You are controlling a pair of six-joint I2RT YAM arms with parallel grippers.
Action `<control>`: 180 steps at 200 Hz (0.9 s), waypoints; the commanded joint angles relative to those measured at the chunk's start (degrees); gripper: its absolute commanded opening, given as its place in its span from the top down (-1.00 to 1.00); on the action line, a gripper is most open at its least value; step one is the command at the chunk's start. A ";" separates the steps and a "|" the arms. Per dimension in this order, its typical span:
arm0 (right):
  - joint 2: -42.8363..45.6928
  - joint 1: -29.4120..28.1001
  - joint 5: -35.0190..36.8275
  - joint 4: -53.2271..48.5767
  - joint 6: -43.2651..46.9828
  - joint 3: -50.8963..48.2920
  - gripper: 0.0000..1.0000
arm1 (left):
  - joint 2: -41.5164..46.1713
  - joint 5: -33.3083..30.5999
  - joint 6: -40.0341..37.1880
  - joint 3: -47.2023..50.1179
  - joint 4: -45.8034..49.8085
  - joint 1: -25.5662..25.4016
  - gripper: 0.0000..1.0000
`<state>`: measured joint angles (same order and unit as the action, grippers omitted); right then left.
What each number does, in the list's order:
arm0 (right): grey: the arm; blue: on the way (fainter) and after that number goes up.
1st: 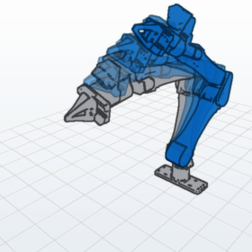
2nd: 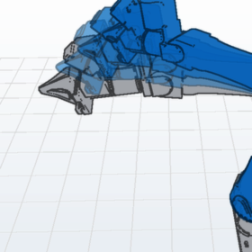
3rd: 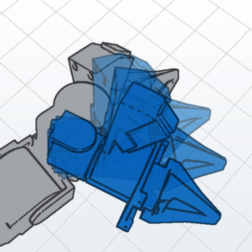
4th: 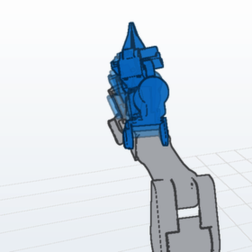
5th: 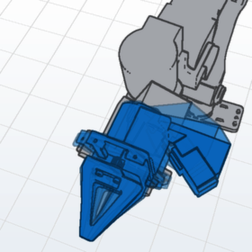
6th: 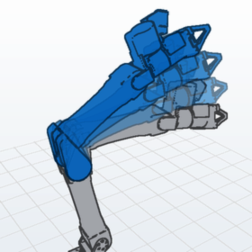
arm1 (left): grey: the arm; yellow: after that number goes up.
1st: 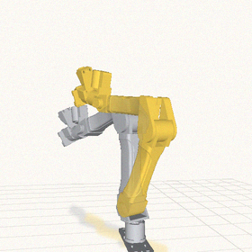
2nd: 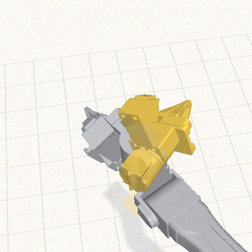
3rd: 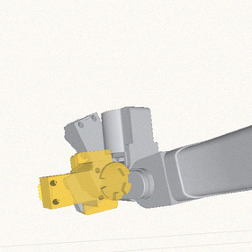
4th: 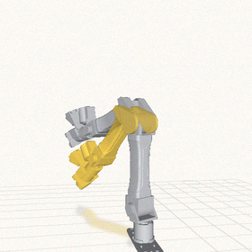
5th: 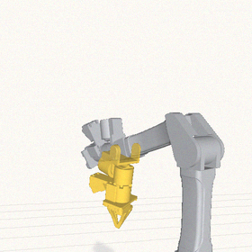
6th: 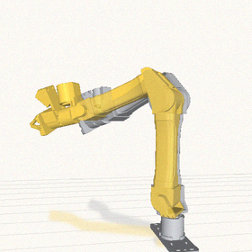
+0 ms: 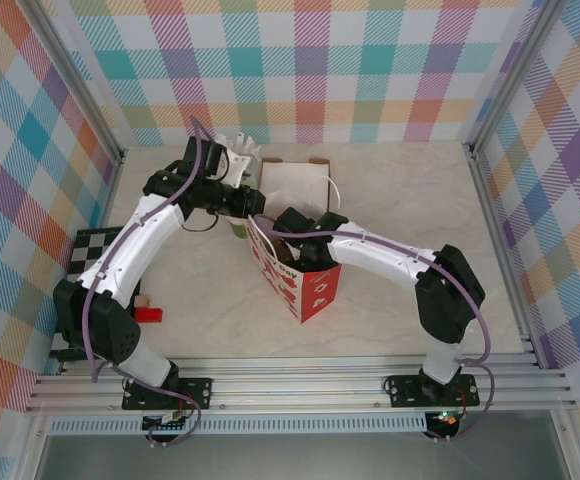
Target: Pack the takeout coffee
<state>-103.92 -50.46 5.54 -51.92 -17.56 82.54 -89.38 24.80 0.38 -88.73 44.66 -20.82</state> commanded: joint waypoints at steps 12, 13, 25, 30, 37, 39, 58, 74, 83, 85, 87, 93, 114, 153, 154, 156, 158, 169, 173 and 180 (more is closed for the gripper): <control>-4.65 -0.32 0.53 -0.49 -0.41 -2.84 0.46 | 1.04 0.77 -0.38 -0.04 0.40 -0.10 0.25; -4.64 -0.29 0.53 -0.56 -0.43 -2.79 0.46 | 1.05 0.78 -0.38 -0.04 0.41 -0.10 0.25; -4.63 -0.29 0.57 -1.37 -0.54 -2.37 0.42 | 1.27 0.87 -0.36 -0.02 0.25 -0.10 0.22; -4.62 -0.30 0.61 -1.78 -0.59 -2.17 0.41 | 1.36 0.87 -0.32 -0.04 0.18 -0.09 0.22; -4.69 -0.32 0.61 -2.49 -0.63 -1.83 0.38 | 1.49 0.85 -0.18 0.02 0.12 -0.10 0.21; -4.71 -0.32 0.68 -2.68 -0.68 -1.68 0.38 | 1.54 0.86 -0.20 0.04 0.10 -0.10 0.21; -5.02 -0.33 0.96 -4.57 -1.06 -0.52 0.32 | 1.75 0.82 -0.04 0.22 -0.15 -0.10 0.20; -5.14 -0.29 1.10 -5.88 -1.67 0.31 0.27 | 1.76 0.54 -0.05 0.13 -0.07 -0.10 0.19; -5.31 -0.37 1.06 -6.73 -1.94 0.88 0.24 | 1.82 0.35 -0.03 0.22 -0.02 -0.10 0.19; -5.32 -0.37 1.05 -6.88 -1.90 1.04 0.23 | 1.84 0.30 -0.03 0.22 -0.08 -0.10 0.18; -5.39 -0.35 1.05 -7.12 -2.00 1.15 0.22 | 1.84 0.26 -0.05 0.22 -0.03 -0.10 0.18; -5.61 -0.34 1.10 -7.80 -2.19 1.73 0.20 | 1.91 0.12 -0.12 0.30 -0.18 -0.10 0.17; -6.89 -0.35 2.36 -11.83 -3.45 4.60 0.15 | 1.93 -0.45 -0.14 0.31 -0.10 -0.10 0.13; -7.17 -0.43 3.21 -14.08 -4.26 6.61 0.06 | 1.82 -0.67 -0.15 0.39 -0.11 -0.10 0.12; -7.17 -0.43 3.19 -14.13 -4.24 6.64 0.05 | 1.79 -0.69 -0.14 0.40 -0.11 -0.10 0.12; -7.20 -0.37 3.10 -14.16 -4.24 6.79 0.05 | 1.83 -0.80 -0.19 0.40 -0.04 -0.10 0.12; -7.18 -0.39 3.01 -14.17 -4.30 6.85 0.05 | 1.84 -0.84 -0.16 0.40 -0.13 -0.10 0.12; -7.17 -0.34 2.66 -14.39 -4.32 7.38 0.03 | 1.91 -1.14 -0.16 0.40 -0.11 -0.10 0.11; -7.14 -0.39 2.58 -14.45 -4.25 7.49 0.02 | 1.94 -1.22 -0.12 0.38 -0.10 -0.10 0.10; -7.08 -0.34 2.49 -14.67 -4.24 7.84 0.01 | 2.01 -1.49 -0.13 0.40 -0.14 -0.10 0.08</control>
<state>-108.36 -50.78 6.22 -60.31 -20.60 89.93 -89.38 23.83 0.43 -88.73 44.80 -20.82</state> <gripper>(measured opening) 0.803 0.446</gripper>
